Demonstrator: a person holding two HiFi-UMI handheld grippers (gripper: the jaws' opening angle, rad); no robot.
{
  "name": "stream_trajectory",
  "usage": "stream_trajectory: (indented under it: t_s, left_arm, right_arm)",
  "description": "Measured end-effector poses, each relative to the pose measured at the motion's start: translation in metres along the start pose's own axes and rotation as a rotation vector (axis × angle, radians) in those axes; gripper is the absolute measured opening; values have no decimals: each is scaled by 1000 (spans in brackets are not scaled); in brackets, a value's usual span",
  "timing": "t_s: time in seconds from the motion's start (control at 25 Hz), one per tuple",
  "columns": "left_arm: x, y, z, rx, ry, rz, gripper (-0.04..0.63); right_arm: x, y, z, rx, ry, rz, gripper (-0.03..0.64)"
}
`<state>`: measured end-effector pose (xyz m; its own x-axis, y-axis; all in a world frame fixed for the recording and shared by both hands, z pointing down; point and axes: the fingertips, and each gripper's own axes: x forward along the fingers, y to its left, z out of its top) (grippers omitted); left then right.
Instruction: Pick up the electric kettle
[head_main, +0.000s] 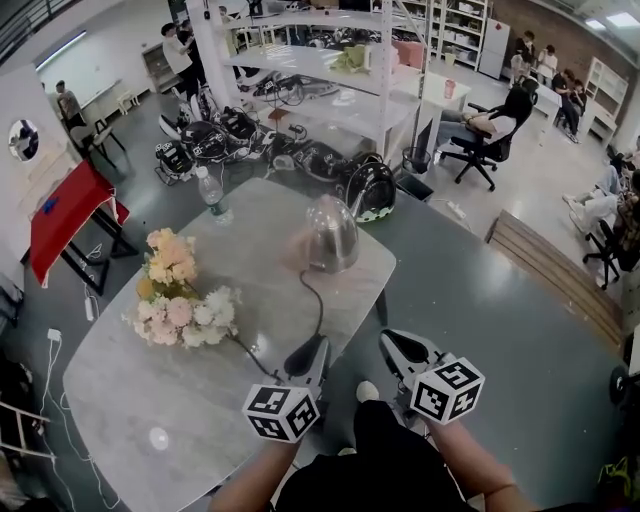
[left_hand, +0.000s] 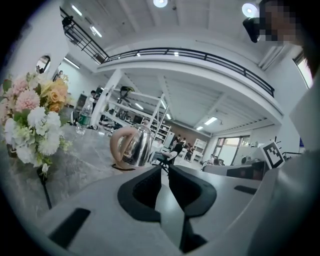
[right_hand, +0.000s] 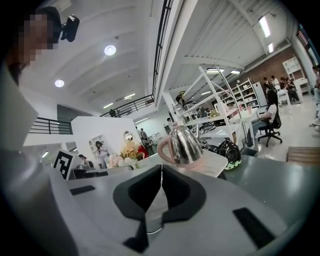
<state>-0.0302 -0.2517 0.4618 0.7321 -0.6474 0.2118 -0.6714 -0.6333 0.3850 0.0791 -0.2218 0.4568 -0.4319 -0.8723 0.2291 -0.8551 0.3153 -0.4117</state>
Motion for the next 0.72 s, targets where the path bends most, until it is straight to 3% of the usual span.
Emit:
stream_trajectory:
  t_s: [0.72]
  left_arm:
    - [92, 76, 30, -25, -31, 206, 46]
  right_arm:
    - [102, -83, 43, -15, 76, 64, 8]
